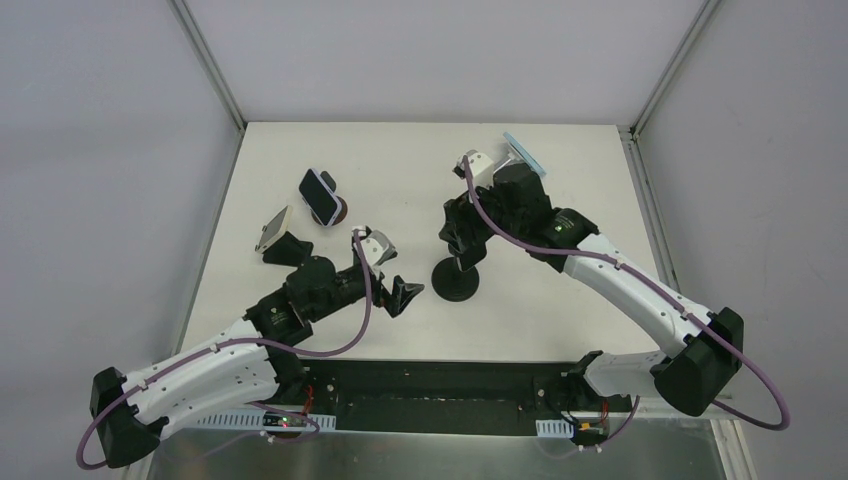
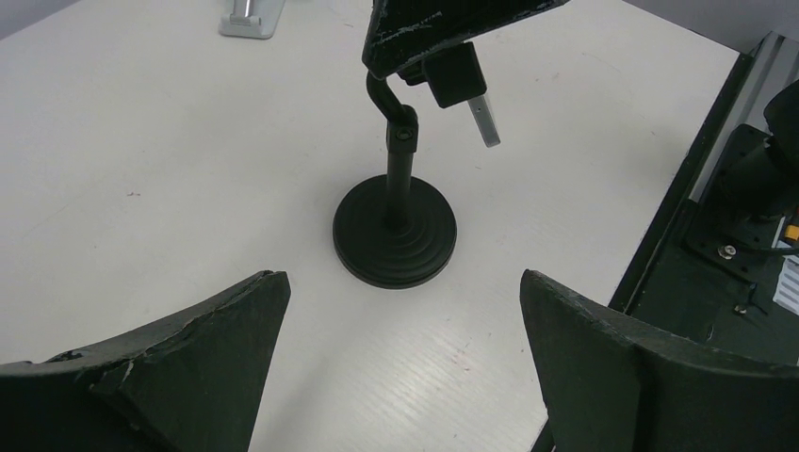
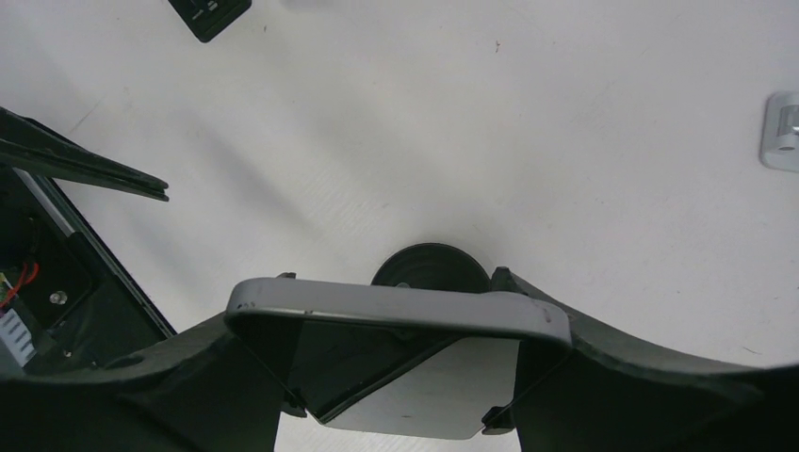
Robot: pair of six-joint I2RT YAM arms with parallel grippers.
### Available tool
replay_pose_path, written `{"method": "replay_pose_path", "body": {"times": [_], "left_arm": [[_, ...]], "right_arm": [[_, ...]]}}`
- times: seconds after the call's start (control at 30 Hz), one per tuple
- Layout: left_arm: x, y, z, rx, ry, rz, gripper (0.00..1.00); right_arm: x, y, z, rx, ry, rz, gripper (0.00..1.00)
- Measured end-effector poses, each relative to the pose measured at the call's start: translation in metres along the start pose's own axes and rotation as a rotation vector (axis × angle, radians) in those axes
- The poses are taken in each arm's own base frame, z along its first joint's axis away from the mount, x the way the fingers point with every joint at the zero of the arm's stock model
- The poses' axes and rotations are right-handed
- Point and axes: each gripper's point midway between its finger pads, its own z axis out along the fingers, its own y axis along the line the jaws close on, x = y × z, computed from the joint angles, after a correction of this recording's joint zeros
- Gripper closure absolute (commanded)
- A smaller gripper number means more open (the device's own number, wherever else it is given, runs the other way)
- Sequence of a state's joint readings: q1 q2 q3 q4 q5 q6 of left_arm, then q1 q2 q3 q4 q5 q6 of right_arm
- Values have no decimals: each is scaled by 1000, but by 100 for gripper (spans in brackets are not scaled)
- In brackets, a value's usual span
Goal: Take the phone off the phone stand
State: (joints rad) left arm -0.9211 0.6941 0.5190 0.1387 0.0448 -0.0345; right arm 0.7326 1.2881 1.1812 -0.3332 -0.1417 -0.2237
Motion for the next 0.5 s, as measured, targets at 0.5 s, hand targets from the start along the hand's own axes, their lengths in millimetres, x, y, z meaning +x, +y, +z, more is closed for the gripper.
{"method": "replay_pose_path", "body": {"times": [0.5], "left_arm": [[-14,-3,54,7,-66,-42,1]], "right_arm": [[1,3,-6,-11,-88,59,100]]}}
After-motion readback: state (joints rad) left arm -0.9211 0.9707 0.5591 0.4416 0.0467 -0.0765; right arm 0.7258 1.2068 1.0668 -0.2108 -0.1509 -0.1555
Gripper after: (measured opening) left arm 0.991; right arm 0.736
